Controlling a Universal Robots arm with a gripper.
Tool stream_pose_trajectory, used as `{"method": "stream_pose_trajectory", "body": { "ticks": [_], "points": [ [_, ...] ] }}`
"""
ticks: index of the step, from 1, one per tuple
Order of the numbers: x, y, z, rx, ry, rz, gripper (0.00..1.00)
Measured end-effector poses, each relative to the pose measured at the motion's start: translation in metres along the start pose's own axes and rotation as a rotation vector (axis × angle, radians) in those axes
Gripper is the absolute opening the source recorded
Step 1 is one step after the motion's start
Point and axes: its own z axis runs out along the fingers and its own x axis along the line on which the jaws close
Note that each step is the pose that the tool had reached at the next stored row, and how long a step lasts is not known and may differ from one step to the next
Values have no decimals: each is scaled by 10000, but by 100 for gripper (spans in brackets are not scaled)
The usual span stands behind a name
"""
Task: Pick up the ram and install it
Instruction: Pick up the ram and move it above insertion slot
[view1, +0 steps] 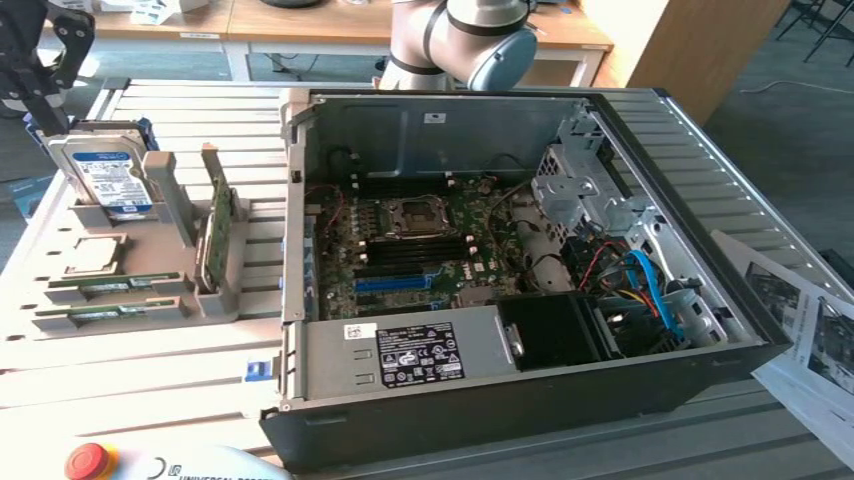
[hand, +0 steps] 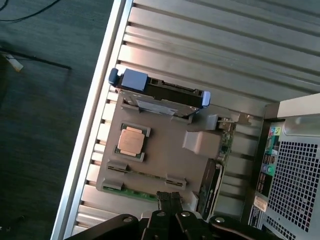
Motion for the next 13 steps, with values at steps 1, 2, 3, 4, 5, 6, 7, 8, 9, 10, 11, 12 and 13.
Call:
{"method": "stream_pose_trajectory", "body": {
  "ticks": [1, 2, 3, 4, 5, 6, 7, 8, 9, 10, 11, 12, 13],
  "points": [
    [0, 0, 0, -2, 6, -115, 11],
    [0, 0, 0, -5, 11, -237, 11],
    [0, 0, 0, -7, 16, -355, 11],
    [0, 0, 0, -10, 22, -472, 11],
    [0, 0, 0, -12, 27, -592, 11],
    [0, 0, 0, -16, 33, -714, 11],
    [0, 0, 0, -18, 39, -837, 11],
    [0, 0, 0, -21, 45, -977, 11],
    [0, 0, 0, -23, 50, -1102, 11],
    [0, 0, 0, -26, 56, -1229, 11],
    [0, 0, 0, -29, 62, -1359, 11],
    [0, 0, 0, -32, 68, -1490, 11],
    [0, 0, 0, -36, 73, -1628, 11]
  ]
}}
